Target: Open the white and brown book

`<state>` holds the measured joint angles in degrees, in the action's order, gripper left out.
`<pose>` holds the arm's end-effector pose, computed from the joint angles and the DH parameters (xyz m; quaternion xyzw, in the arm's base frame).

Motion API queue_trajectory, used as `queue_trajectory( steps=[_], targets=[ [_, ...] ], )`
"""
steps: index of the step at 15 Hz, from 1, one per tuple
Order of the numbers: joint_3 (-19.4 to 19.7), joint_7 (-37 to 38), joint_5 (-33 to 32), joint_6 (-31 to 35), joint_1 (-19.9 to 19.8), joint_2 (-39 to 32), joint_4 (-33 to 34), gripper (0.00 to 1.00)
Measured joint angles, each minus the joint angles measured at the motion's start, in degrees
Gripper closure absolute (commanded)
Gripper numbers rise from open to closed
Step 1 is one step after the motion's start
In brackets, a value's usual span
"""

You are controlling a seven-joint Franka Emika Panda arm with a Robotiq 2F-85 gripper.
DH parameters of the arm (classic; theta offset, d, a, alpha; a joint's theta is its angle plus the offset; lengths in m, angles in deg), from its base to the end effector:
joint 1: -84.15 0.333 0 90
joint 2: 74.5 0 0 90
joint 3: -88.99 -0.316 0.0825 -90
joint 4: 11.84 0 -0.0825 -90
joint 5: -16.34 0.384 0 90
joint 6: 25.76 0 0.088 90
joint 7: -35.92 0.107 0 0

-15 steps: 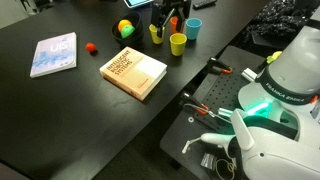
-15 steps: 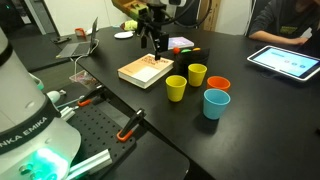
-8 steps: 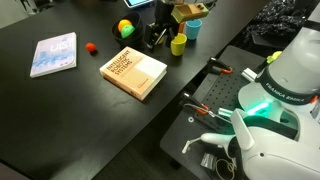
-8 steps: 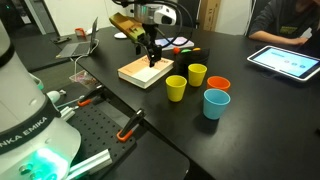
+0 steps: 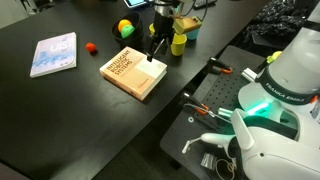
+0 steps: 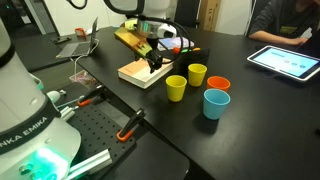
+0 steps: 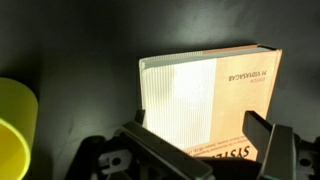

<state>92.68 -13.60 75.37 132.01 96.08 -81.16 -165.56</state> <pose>0.3907 0.0201 0.1861 -0.9846 -0.0177 -0.0440 0.1680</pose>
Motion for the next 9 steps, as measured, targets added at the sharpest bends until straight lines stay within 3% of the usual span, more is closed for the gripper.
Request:
queue_trajectory(
  steps=[9],
  targets=[
    [-0.5, -12.2, 5.9, 0.0, -1.6, -15.0, 9.3, 0.0]
  ],
)
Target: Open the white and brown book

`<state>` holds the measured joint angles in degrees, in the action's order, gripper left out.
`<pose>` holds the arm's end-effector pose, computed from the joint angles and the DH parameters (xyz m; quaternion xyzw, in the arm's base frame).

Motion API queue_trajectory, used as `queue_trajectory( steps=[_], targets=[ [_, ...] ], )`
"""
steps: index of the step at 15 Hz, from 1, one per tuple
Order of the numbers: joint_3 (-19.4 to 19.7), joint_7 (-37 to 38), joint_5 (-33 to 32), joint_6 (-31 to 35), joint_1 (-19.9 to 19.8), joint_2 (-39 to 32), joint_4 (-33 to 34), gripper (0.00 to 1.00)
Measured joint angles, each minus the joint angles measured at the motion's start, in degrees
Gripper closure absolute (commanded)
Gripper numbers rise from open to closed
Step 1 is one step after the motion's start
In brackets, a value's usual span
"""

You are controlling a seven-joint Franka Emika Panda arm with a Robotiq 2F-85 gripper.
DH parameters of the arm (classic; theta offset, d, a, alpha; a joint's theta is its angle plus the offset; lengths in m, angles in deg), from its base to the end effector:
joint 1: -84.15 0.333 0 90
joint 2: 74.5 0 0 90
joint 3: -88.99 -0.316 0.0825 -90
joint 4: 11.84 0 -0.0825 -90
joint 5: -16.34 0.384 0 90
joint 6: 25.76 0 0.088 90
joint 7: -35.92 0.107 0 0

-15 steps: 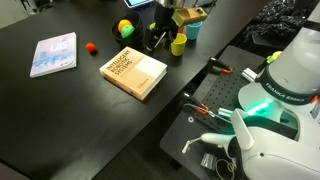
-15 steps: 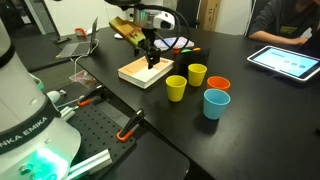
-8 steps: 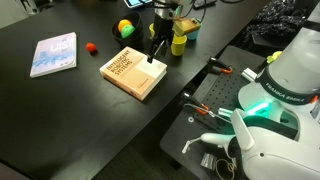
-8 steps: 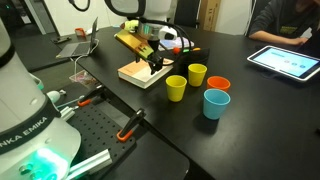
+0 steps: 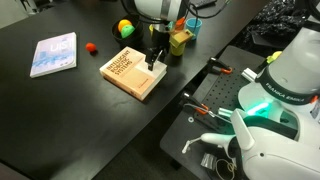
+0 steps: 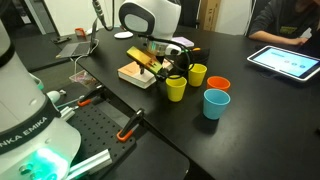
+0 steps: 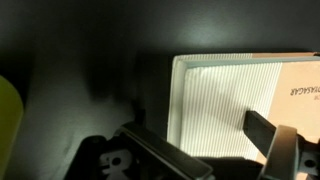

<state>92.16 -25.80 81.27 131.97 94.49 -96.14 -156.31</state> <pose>0.4161 0.0123 0.1200 -0.9841 -0.0575 -0.0222 0.1664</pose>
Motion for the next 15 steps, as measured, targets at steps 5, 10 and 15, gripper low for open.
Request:
queue_trajectory(
  steps=[5, 10, 15],
  targets=[
    [-0.8, -0.8, -0.1, 0.0, 0.1, -1.2, 3.1, 0.0],
    [-0.8, -1.0, -2.0, 0.6, 0.5, -1.2, 4.0, 0.0],
    [-0.8, -0.2, -4.2, 0.3, 1.2, -0.8, 4.0, 0.0]
  ],
)
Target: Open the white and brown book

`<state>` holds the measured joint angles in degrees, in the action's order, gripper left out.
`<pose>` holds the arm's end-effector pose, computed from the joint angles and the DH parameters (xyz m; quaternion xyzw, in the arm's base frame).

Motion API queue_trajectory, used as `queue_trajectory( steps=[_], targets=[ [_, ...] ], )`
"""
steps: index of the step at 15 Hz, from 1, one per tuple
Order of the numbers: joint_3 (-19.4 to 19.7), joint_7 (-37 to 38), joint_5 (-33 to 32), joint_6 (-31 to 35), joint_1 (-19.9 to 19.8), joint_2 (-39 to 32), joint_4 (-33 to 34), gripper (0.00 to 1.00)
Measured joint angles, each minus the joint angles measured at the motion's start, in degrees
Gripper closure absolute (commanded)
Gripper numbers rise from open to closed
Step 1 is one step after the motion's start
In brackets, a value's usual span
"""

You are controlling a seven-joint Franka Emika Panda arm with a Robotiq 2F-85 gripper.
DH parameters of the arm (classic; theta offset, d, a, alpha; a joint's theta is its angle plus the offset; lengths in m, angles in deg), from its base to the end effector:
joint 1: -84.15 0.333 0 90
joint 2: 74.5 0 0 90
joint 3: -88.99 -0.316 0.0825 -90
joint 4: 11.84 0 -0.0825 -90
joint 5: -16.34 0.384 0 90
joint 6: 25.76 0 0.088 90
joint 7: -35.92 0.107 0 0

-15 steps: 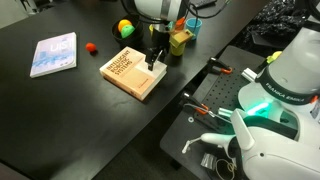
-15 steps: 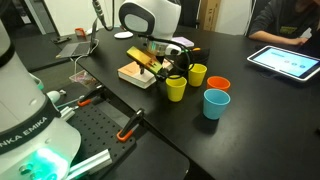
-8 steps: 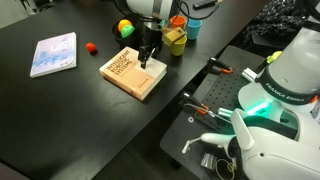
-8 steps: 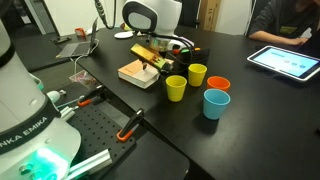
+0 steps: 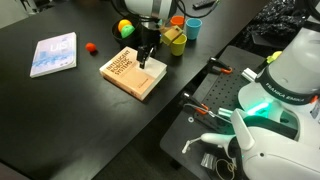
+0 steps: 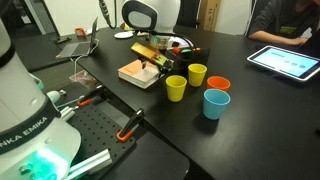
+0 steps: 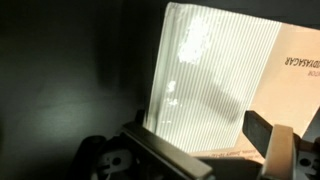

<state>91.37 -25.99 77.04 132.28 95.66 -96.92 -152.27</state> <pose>0.4478 0.0334 0.1315 -0.9794 -0.1155 -0.0430 0.1599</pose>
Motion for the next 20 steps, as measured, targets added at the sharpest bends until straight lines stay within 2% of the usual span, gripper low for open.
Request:
queue_trajectory(
  steps=[11, 17, 20],
  targets=[
    [0.5, 9.3, -5.8, -4.4, 0.3, 4.8, 0.0, 0.0],
    [-4.9, 22.1, -16.8, -6.5, -3.3, 8.7, 0.0, 0.0],
    [-7.1, 26.1, -19.2, -9.0, -4.7, 10.0, 0.1, 0.0]
  ],
)
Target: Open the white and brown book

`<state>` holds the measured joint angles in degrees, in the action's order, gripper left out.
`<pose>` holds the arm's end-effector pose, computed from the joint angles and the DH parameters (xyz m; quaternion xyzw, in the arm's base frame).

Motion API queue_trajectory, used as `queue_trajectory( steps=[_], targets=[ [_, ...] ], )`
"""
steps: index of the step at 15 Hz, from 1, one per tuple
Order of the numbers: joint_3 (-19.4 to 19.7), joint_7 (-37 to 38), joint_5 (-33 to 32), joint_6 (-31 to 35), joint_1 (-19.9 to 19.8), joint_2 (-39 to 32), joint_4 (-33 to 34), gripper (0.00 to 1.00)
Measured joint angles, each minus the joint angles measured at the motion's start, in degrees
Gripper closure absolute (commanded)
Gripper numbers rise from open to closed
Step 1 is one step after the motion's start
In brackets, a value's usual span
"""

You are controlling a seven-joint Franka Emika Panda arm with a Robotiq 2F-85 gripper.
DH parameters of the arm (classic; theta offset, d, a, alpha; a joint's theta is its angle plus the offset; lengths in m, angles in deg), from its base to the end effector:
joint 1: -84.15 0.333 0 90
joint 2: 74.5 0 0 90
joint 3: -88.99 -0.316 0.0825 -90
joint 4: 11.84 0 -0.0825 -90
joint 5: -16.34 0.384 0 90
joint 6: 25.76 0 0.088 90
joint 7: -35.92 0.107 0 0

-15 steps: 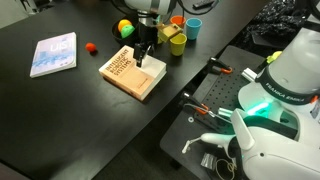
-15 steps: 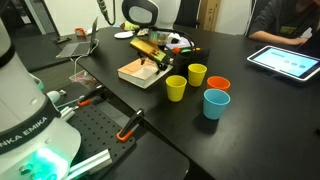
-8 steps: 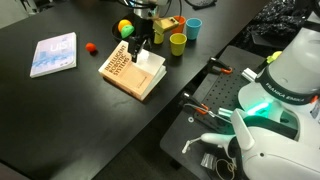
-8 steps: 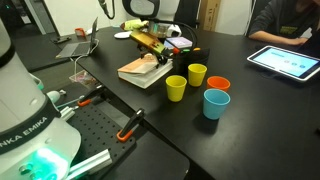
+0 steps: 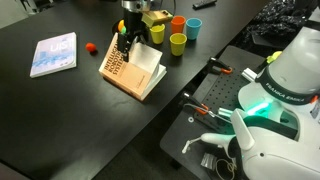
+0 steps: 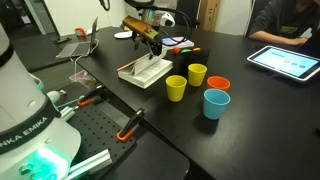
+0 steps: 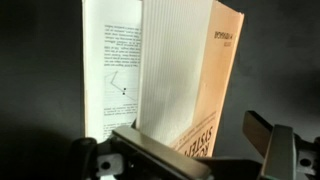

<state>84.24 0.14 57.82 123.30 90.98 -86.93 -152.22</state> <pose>0.4666 0.0832 0.2052 -0.9788 -0.0907 -0.0057 0.1834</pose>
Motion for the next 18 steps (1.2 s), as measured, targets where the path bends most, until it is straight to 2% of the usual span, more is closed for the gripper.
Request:
queue_trajectory(
  steps=[6, 12, 18],
  targets=[
    [-4.7, 0.9, 1.2, -1.4, -0.8, 3.6, 0.6, 0.0],
    [-8.7, -1.3, 10.6, -1.4, -0.4, 5.0, 0.7, 0.0],
    [-11.0, -4.6, 16.9, 0.2, 2.2, 5.0, 0.5, 0.0]
  ],
)
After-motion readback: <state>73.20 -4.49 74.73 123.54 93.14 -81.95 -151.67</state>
